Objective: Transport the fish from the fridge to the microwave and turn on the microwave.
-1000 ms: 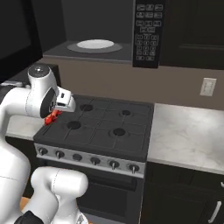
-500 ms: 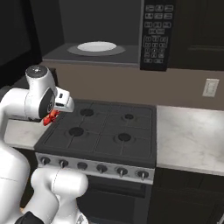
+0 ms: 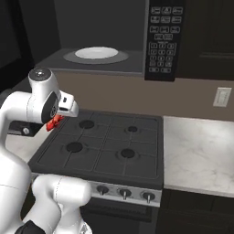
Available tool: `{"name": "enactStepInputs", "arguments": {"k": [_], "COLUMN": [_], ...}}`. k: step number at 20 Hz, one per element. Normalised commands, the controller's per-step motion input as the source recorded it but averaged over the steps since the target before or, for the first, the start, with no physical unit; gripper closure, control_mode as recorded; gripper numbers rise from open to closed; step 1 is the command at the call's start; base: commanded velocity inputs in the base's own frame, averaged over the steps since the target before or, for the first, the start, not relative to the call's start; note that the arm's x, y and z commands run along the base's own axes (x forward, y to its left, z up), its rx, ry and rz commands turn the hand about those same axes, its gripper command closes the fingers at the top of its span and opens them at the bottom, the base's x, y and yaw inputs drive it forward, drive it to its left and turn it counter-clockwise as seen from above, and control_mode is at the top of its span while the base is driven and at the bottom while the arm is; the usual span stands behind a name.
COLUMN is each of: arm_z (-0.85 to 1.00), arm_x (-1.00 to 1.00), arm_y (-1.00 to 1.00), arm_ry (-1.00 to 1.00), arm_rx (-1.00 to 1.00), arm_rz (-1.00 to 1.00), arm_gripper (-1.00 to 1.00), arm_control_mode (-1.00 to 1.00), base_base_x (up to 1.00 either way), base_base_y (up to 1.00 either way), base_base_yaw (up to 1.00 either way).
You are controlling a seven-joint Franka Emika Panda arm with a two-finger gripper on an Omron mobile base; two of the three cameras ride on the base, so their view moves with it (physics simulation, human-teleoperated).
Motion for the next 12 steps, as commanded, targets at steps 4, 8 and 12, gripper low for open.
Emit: {"name": "enactStepInputs", "arguments": {"k": [4, 8, 12], "arm_z": [0.0, 0.0, 0.0], "arm_x": [0.0, 0.0, 0.0], "arm_y": [0.0, 0.0, 0.0], "arm_ry": [0.0, 0.0, 0.0], "arm_rx": [0.0, 0.0, 0.0], "arm_rz": [0.0, 0.0, 0.0], "arm_gripper": [1.0, 1.0, 1.0], "arm_control_mode": [1.0, 1.0, 1.0], "base_base_x": [0.35, 0.36, 0.38], "base_base_y": [0.0, 0.0, 0.0], "base_base_yaw": [0.0, 0.0, 0.0]}}
